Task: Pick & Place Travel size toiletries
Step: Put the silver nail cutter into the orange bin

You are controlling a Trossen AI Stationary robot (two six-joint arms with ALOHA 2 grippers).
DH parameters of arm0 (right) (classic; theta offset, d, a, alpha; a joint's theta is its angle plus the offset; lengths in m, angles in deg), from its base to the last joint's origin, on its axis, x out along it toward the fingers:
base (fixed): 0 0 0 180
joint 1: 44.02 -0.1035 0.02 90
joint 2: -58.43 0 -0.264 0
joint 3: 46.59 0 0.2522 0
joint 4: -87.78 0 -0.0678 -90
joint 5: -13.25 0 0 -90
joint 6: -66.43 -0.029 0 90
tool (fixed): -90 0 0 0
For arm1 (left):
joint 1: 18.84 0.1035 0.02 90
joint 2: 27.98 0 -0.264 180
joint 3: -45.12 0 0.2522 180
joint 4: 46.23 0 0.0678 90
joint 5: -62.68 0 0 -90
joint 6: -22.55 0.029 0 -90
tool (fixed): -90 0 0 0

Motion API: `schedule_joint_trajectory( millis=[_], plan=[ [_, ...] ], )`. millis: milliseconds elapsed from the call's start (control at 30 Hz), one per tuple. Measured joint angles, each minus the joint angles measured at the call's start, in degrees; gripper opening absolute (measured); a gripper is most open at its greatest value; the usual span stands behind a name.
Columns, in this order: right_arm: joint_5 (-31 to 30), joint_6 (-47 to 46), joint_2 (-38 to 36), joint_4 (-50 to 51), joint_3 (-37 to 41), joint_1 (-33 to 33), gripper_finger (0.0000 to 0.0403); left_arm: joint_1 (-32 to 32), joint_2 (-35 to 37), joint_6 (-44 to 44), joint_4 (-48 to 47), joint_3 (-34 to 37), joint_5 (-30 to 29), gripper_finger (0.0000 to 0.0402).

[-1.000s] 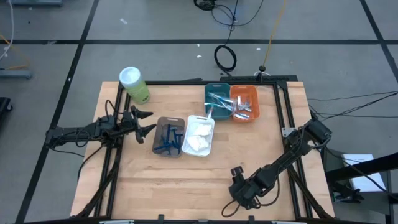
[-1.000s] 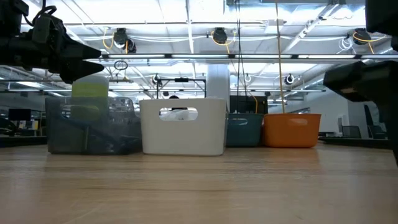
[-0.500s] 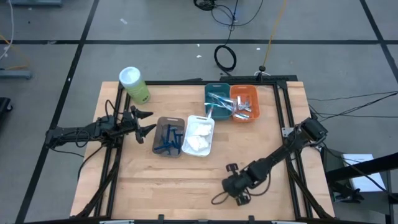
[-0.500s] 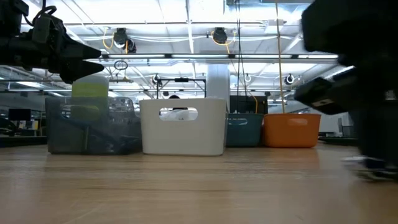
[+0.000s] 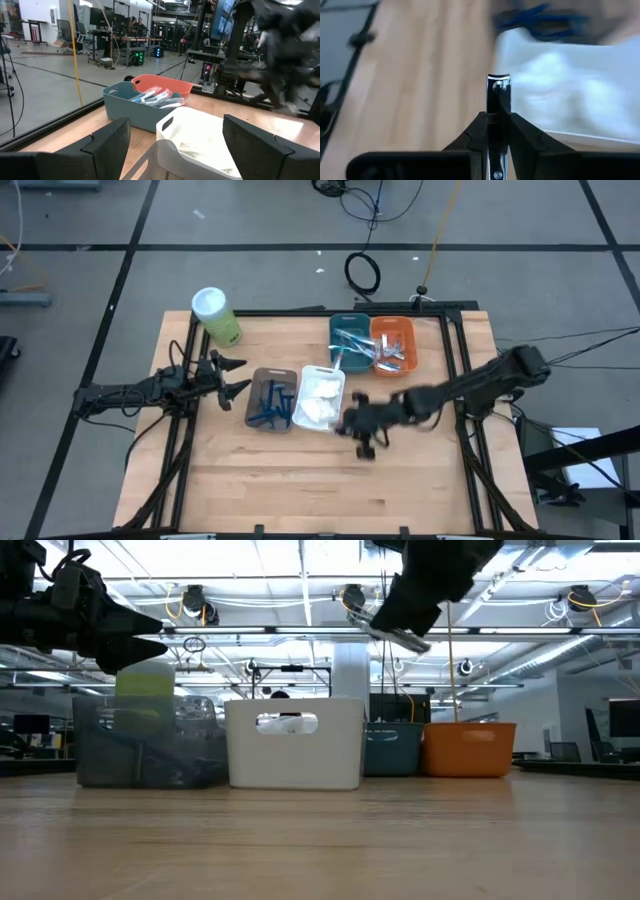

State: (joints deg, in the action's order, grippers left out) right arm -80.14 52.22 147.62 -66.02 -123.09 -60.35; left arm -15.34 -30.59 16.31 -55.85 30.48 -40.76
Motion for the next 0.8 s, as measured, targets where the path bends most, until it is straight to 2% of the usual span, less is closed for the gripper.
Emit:
schedule_joint_trajectory(
  millis=[133,367,567,800],
  plan=[
    [-1.84,0.04,-6.91,4.65,-0.04,7.69,0.004,0.01,0.0,0.0,0.0,0.0,-0.01,0.0306],
    [-11.75,-1.69,-16.55,17.05,-0.04,24.08,0.004,-0.01,0.0,0.0,-0.02,0.0,-0.01,0.0306],
    [-14.7,-3.34,-18.48,24.12,-0.04,37.05,0.0048,0.01,0.0,0.0,-0.02,0.0,-0.01,0.0306],
    [-14.48,-3.11,-18.46,21.38,3.69,44.28,0.0075,-0.01,0.0,0.0,-0.02,0.0,-0.01,0.0306]
  ],
)
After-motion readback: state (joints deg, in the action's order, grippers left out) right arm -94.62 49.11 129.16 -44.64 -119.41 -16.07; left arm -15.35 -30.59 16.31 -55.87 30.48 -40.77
